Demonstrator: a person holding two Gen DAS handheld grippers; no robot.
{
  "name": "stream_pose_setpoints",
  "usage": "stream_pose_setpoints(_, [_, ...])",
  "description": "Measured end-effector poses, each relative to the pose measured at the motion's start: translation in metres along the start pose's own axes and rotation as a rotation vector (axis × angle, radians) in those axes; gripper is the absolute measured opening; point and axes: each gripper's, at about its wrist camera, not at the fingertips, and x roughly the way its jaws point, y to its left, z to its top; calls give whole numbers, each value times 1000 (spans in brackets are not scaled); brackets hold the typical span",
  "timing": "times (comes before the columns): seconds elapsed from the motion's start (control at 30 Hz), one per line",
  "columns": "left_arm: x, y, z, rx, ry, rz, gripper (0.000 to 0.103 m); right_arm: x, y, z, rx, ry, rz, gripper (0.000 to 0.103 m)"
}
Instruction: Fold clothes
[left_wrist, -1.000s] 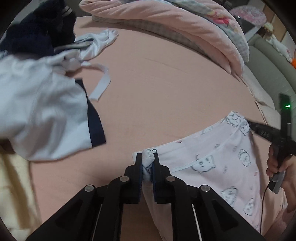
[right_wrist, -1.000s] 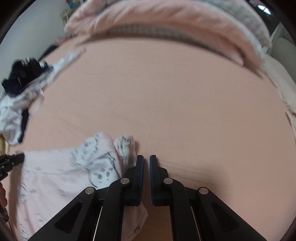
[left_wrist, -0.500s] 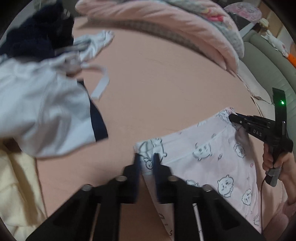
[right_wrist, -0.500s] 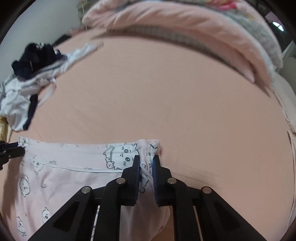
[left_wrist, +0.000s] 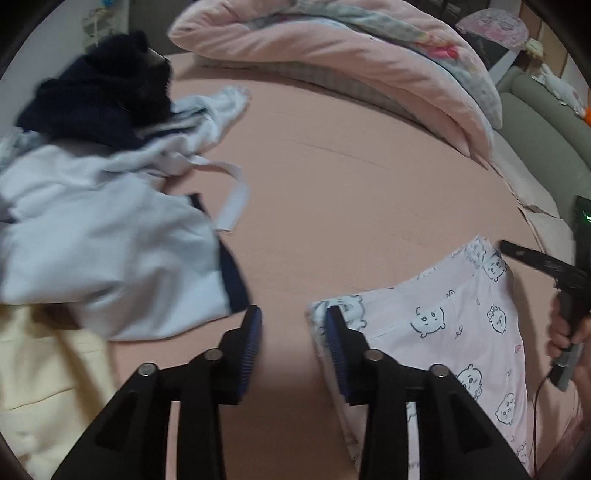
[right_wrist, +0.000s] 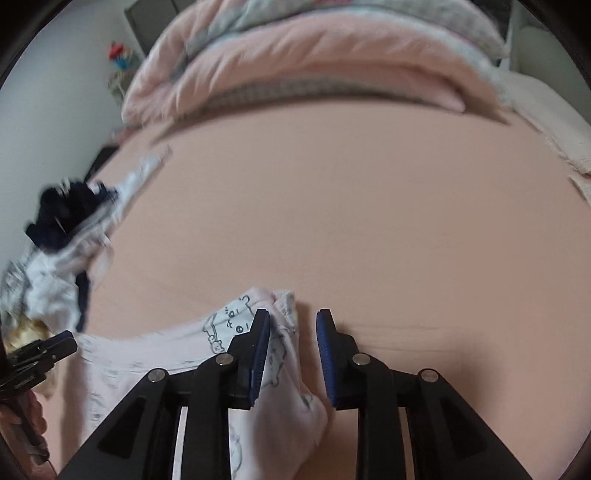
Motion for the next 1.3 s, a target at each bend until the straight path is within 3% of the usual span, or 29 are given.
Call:
stream_pose_setpoints(0.07, [-10, -13, -9, 43, 5, -35, 34, -23, 7, -5, -47, -14, -5, 25])
stream_pose_setpoints(0.2, [-12, -65, -35, 219, 24, -122, 34, -26, 48, -47, -211, 86, 26, 25])
stream_pose_setpoints(0.3, [1, -109, -67, 387, 76, -83, 34, -28, 79, -79, -333, 161, 49, 25])
stream_pose_setpoints(0.37, [11, -118, -86, 489, 125, 8, 37, -28, 98, -100, -412, 211, 57, 25])
stream_pose_setpoints(0.43, [5, -105, -91, 466, 139, 31, 44, -19, 88, -115, -434, 220, 6, 21])
stream_pose_setpoints(0.5, [-4, -81, -89, 378, 186, 50, 49, -25, 66, -109, -385, 201, 28, 21])
stream_pose_setpoints(0.57, [-16, -59, -89, 302, 212, 79, 50, -35, 43, -98, -342, 203, -59, 22])
stream_pose_setpoints(0.63, [-32, -58, -93, 264, 166, 34, 49, -52, 34, -98, -358, 189, -91, 26])
stream_pose_setpoints(0.77, [-48, -100, -108, 321, 93, -82, 49, -79, 61, -127, -372, 194, 47, 26])
stream_pose_setpoints(0.83, [-40, -125, -123, 376, 140, -108, 49, -81, 74, -151, -386, 228, 75, 26])
stream_pose_setpoints(0.9, [-27, -132, -142, 439, 234, -31, 50, -81, 76, -176, -405, 266, 61, 26])
stream_pose_setpoints(0.93, [-32, -129, -147, 450, 233, -11, 50, -81, 76, -188, -412, 279, 55, 25])
stream_pose_setpoints(1.0, [-42, -114, -152, 414, 282, 32, 51, -95, 55, -194, -395, 256, 6, 21])
stream_pose_setpoints(1.1, [-59, -95, -154, 379, 268, 89, 51, -125, 14, -203, -346, 237, -117, 28])
stream_pose_setpoints(1.13, [-63, -95, -155, 371, 245, 90, 49, -130, 6, -205, -319, 241, -109, 28])
stream_pose_setpoints(1.2, [-71, -110, -156, 359, 202, 11, 49, -142, -2, -208, -258, 236, -50, 28])
stream_pose_setpoints(1.3, [-80, -154, -168, 417, 134, -117, 49, -151, 18, -211, -230, 184, 38, 28])
